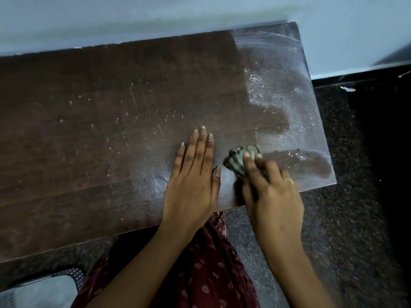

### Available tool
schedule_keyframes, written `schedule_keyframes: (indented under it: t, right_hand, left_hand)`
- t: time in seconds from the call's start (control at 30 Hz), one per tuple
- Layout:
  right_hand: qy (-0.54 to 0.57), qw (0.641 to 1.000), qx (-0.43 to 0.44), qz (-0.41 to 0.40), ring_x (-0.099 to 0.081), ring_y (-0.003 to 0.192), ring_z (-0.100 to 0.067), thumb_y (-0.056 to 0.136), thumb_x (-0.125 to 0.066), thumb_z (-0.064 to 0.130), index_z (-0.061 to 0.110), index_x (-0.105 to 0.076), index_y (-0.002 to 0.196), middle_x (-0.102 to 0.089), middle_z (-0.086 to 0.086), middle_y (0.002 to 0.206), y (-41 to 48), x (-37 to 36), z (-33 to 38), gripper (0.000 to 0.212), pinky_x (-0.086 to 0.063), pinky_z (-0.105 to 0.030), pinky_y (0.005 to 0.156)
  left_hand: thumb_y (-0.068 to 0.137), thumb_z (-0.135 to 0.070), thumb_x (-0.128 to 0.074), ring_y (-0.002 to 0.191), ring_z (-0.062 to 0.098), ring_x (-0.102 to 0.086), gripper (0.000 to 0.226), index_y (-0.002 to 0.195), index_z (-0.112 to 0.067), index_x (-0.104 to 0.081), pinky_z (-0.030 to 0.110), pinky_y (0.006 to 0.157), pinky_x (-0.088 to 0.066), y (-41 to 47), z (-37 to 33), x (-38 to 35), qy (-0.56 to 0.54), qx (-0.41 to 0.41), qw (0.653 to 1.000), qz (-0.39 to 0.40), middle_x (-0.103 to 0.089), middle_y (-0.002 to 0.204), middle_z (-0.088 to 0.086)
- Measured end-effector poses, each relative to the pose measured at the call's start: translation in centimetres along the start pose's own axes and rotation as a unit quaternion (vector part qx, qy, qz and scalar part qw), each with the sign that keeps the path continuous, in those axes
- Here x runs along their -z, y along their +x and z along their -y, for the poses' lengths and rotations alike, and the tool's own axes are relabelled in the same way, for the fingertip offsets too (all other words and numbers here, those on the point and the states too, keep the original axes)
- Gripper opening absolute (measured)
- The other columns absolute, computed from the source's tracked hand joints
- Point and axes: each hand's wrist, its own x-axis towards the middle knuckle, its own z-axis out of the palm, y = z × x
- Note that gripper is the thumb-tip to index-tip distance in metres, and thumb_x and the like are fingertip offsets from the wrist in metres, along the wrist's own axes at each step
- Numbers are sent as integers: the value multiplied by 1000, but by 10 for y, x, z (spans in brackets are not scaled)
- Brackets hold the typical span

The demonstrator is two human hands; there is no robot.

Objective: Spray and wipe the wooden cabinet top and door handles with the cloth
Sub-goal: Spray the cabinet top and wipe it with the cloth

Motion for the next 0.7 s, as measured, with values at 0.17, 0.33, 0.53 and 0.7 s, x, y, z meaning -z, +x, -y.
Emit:
schedule_keyframes:
  t: [0.17,0.33,0.53,0.7]
  right_hand:
    - [10,1000,-16,24,-59,74,-27,84,-43,29,18,-66,117,-67,-5,108,-46,1,-8,42,-48,-32,55]
    - [4,1000,-9,17,-56,67,-26,83,-44,30,21,-68,113,-69,-3,101,-55,7,-27,40,-45,-30,53]
    - [2,1000,15,-12,-57,73,-26,83,-43,30,17,-69,111,-67,-3,99,-12,9,-30,40,-45,-30,55]
    - [10,998,48,-33,-57,73,-29,83,-49,27,14,-68,112,-66,-6,98,43,6,-27,37,-45,-32,55]
  left_hand:
    - [100,-30,-26,148,21,-8,56,149,-3,-17,37,120,-6,-1,0,-2,14,-8,1000,-8,-14,159,13]
    - [100,-28,-26,146,21,-11,55,148,-2,-20,36,119,-6,2,-4,-4,12,-4,1000,-22,-18,158,13]
    - [99,-31,-25,147,21,-7,58,149,-2,-16,36,119,-3,20,-10,-3,6,15,1000,-24,-14,159,14]
    - [100,-31,-22,148,23,-8,58,149,0,-17,39,119,-6,20,-11,-4,33,15,999,-13,-15,159,15]
